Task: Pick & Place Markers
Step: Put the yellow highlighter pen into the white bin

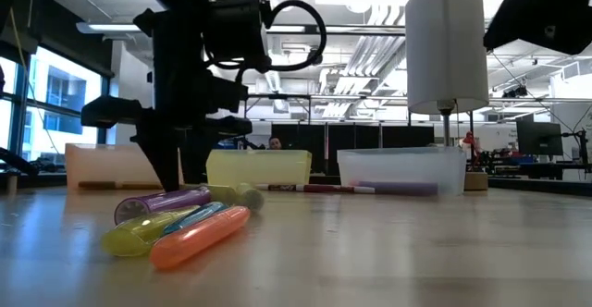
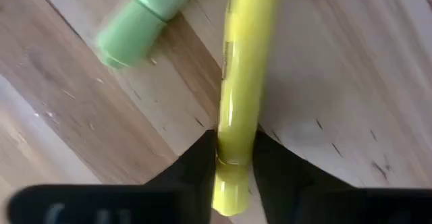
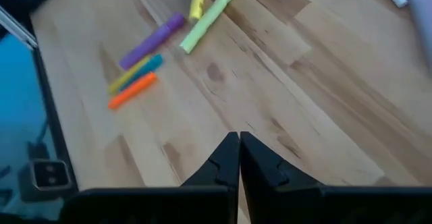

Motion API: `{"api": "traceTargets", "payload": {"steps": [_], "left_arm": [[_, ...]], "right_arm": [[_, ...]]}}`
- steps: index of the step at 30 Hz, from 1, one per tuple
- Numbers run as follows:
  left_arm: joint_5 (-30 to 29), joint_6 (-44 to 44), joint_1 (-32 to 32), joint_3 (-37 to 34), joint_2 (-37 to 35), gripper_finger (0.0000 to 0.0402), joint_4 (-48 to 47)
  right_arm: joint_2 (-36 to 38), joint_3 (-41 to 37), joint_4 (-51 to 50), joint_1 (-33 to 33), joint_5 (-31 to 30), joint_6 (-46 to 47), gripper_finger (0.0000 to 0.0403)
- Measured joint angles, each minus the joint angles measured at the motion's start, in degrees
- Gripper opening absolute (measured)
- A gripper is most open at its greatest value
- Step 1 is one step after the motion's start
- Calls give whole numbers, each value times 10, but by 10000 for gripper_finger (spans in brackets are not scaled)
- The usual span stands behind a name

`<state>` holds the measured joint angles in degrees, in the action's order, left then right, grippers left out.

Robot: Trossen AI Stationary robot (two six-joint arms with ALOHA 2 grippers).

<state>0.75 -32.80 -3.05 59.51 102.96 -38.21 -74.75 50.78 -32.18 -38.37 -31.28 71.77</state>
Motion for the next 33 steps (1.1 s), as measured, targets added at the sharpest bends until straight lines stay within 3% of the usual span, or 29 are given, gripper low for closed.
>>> {"api": "traceTargets", "payload": {"steps": [2, 10, 19, 24, 31, 33], "left_arm": [[3, 1, 0, 0, 1, 54, -12], [21, 94, 1, 3, -30, 55, -48], [-12, 150, 12, 155, -68, 58, -72], [-102, 76, 52, 268, -56, 58, -64], [-93, -60, 134, 426, 60, 58, -38], [-90, -90, 149, 466, 89, 58, -68]], "right_arm": [[1, 0, -17, -8, 1, 3, 1], [1, 0, -119, -96, -46, 92, 1], [1, 0, -166, -144, -48, 153, 0], [1, 0, -172, -143, -53, 145, 0], [1, -1, -184, -153, -51, 120, 0], [1, -1, -188, -159, -45, 120, 0]]}}
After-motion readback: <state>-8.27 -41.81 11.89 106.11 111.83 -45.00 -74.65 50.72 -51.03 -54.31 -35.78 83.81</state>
